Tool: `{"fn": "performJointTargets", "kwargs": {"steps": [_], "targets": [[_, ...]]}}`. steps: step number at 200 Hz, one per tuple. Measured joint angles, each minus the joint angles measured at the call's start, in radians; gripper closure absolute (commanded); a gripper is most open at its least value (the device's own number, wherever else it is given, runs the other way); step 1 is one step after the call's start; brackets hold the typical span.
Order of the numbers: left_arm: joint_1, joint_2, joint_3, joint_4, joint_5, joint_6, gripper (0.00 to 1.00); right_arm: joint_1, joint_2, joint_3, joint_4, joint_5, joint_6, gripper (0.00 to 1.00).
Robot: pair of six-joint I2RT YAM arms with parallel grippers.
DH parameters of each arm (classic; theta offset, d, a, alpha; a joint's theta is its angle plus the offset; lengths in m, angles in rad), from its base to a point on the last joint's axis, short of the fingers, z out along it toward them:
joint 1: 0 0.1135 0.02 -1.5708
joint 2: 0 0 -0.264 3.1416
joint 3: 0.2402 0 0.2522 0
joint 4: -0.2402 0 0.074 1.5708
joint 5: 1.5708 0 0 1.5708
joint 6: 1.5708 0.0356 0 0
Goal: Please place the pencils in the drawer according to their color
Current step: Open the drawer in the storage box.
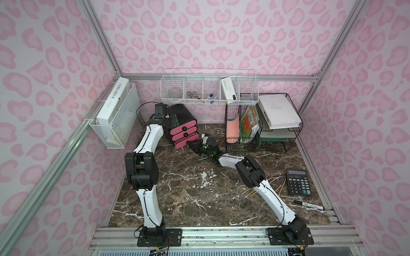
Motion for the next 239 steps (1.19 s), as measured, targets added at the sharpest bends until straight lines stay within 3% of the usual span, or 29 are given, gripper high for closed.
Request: {"fn": "performJointTargets", "kwargs": {"steps": [38, 47, 61, 96, 164, 239], "targets": [[0.0, 0.0, 0.0, 0.0, 0.0, 0.0, 0.19, -0.003, -0.042, -0.078, 0.027, -0.002, 0.0, 0.8], [0.0, 0.0, -0.001, 0.001, 0.0, 0.0, 0.19, -0.003, -0.045, -0.084, 0.031, -0.003, 0.0, 0.74], [0.0, 0.0, -0.002, 0.002, 0.0, 0.0, 0.19, -0.003, -0.045, -0.084, 0.034, -0.005, 0.0, 0.56], [0.0, 0.0, -0.005, 0.006, 0.001, 0.0, 0.2, -0.003, -0.018, -0.022, 0.029, -0.015, 0.0, 0.5], [0.0, 0.0, -0.006, 0.008, 0.001, -0.001, 0.2, 0.0, 0.1, 0.184, -0.04, -0.023, 0.016, 0.58], [0.0, -0.002, -0.012, 0.018, -0.002, 0.0, 0.2, 0.001, 0.125, 0.236, -0.082, -0.021, 0.044, 0.8]]}}
